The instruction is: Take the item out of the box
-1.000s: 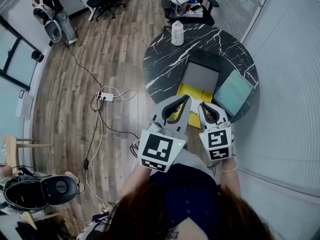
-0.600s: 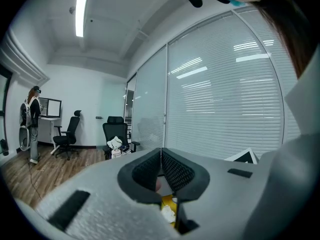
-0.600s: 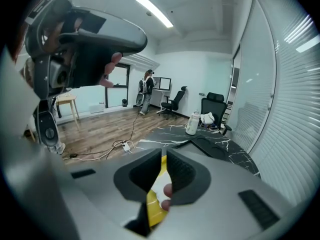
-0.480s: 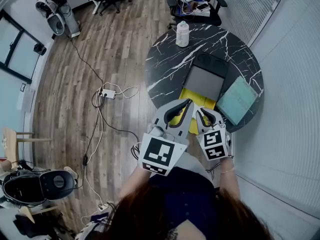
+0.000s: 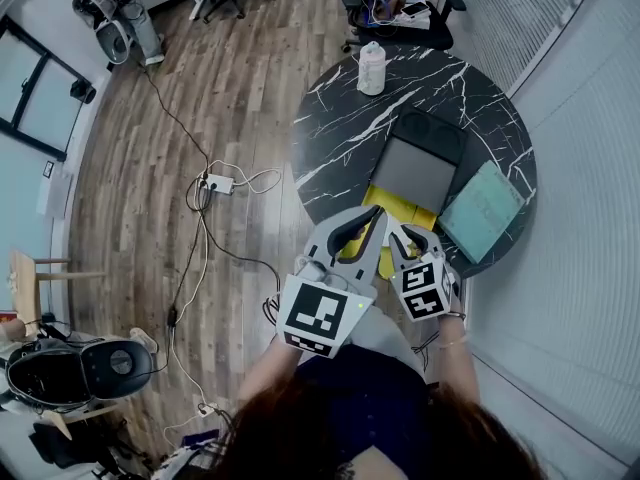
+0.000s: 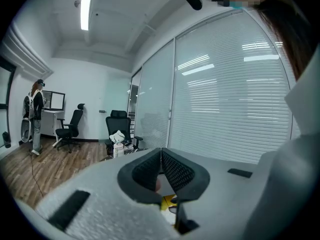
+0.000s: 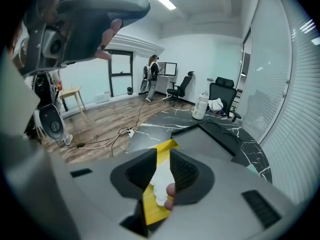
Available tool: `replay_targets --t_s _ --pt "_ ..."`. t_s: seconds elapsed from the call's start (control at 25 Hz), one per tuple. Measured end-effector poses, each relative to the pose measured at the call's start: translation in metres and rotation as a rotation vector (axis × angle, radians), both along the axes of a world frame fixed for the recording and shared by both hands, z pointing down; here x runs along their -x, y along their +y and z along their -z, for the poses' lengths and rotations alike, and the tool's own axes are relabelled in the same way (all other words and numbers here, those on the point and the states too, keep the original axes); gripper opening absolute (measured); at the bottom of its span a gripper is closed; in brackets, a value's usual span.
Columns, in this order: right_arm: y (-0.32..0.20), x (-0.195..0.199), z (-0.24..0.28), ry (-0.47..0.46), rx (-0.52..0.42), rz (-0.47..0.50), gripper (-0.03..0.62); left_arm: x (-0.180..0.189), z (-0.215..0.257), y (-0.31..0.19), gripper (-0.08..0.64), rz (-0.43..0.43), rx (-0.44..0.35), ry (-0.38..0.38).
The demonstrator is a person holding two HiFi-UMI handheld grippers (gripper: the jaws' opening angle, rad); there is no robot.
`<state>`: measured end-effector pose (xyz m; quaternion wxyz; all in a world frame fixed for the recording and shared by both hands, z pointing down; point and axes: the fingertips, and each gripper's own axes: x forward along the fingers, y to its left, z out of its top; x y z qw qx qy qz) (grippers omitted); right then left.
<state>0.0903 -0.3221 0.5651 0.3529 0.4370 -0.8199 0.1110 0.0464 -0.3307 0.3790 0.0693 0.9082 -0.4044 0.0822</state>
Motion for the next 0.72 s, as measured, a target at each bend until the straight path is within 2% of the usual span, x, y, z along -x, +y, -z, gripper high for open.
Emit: replay_targets --t_s 0.72 --pt "-0.01 -0.005 -0.086 0.101 0.153 0.034 0.089 -0.001 -0.035 -0.018 0.029 0.018 0.074 -0.016"
